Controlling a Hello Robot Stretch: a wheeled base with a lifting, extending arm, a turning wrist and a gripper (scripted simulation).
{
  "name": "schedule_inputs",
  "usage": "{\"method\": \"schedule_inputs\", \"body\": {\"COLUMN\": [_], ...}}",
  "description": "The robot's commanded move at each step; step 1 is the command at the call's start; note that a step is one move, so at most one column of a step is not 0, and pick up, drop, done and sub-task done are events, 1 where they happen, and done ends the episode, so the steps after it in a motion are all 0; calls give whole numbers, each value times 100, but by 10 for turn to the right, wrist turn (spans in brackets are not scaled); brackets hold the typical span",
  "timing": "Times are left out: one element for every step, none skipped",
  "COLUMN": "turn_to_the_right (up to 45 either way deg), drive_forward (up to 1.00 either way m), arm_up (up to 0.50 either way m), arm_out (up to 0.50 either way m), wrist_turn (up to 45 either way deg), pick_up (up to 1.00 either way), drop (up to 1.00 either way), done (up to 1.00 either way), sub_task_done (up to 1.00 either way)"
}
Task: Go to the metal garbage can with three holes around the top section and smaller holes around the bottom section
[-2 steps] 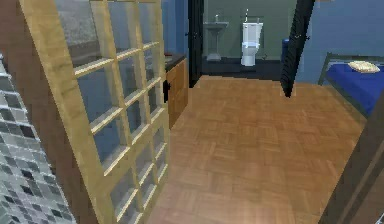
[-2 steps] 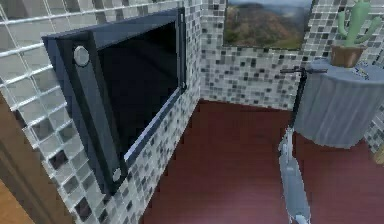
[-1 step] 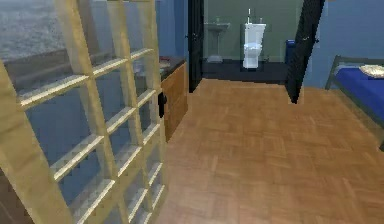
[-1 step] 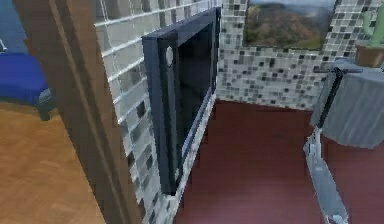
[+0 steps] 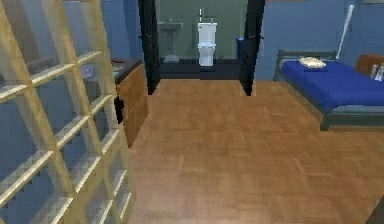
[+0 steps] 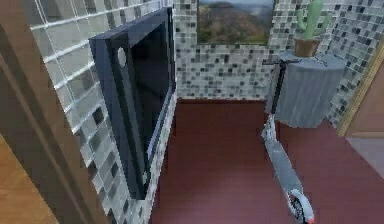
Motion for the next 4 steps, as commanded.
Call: {"method": "schedule_inputs", "body": {"turn_to_the_right": [0, 90, 0, 0], "drive_forward": [45, 0, 100, 100], "arm_up": [0, 0, 0, 0], "arm_out": [0, 0, 0, 0], "wrist_turn": [0, 0, 0, 0], "pick_up": [0, 0, 0, 0], "drop": [0, 0, 0, 0], "done": [0, 0, 0, 0], "sub_task_done": [0, 0, 0, 0]}}
